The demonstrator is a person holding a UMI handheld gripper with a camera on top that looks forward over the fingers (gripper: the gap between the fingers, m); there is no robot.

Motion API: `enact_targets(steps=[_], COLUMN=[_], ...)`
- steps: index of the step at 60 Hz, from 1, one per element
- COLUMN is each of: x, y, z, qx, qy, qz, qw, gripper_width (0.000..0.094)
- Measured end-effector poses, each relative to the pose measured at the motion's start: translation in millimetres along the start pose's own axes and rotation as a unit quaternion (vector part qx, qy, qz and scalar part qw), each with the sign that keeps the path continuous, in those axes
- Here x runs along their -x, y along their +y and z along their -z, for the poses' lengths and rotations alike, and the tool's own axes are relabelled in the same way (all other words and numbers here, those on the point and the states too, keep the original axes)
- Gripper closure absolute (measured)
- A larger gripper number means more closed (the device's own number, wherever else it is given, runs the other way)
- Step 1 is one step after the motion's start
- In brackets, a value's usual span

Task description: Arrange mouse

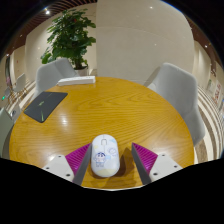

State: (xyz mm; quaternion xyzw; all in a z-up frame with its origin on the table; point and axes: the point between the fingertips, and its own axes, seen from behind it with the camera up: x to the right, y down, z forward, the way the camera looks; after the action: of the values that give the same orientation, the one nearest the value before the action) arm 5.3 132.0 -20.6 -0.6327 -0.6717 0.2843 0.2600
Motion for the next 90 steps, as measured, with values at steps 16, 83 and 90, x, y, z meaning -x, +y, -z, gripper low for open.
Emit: enact_targets(steps=[16,83,90], x=[-4,333,336], y=[-2,-144,-141], z=[-3,-145,-137], qx=[0.014,0.005,0.016], qy=[0.011,-0.026,-0.036], qz=[-0.011,0.013,0.023], qw=[1.000,1.000,0.999], gripper_width=[0.0501,0.0431,0.0044])
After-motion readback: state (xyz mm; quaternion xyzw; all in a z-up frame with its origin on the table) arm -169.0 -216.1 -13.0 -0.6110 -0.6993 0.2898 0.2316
